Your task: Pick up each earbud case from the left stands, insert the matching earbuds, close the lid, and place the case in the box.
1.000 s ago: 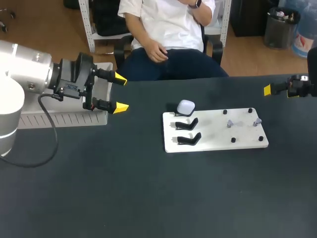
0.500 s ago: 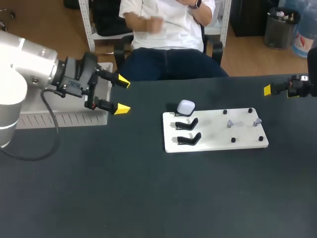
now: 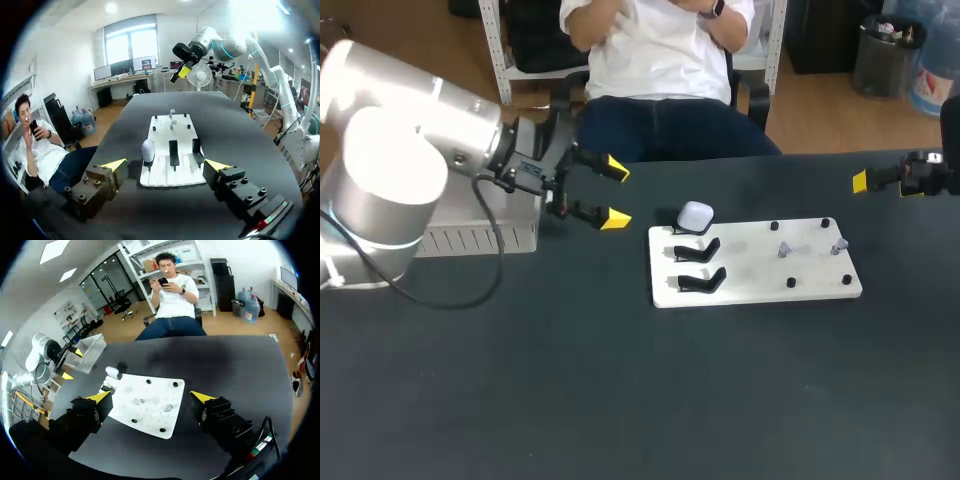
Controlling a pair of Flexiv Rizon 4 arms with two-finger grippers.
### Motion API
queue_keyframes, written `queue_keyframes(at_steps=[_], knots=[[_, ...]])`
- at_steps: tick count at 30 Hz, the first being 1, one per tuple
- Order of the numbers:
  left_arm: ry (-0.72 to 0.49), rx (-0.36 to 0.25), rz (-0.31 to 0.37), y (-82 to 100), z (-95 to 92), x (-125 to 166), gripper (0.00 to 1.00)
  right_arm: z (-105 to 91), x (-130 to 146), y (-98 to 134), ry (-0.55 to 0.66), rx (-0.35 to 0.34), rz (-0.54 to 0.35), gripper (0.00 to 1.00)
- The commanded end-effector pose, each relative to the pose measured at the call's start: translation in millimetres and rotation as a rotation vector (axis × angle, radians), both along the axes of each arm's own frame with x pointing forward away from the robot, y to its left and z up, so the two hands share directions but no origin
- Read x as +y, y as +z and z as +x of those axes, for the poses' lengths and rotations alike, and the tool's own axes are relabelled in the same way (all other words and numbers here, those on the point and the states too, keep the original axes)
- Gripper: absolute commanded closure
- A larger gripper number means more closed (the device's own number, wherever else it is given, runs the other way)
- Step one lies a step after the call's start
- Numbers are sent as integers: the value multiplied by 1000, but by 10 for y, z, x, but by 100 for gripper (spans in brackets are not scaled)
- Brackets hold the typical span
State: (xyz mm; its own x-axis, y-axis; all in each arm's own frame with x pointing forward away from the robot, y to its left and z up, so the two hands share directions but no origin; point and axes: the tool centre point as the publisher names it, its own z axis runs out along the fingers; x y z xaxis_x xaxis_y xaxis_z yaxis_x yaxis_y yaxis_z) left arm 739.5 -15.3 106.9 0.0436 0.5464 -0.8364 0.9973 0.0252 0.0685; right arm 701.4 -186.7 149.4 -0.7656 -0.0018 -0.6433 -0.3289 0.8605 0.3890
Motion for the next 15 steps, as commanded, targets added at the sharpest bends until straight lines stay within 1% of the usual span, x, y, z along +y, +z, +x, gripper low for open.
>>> queue_keyframes(at_steps=[1, 7, 10, 15], knots=[[-31, 20, -8, -134, 145, -223, 0, -1, 2, -1, -1, 0, -1, 0], [-67, 32, -36, -207, 191, -385, 0, -1, 2, -1, -1, 0, -1, 0], [-76, 41, -52, -274, 227, -400, 0, -1, 2, -1, -1, 0, -1, 0], [-82, 53, -59, -349, 292, -440, 0, -1, 2, -1, -1, 0, -1, 0]])
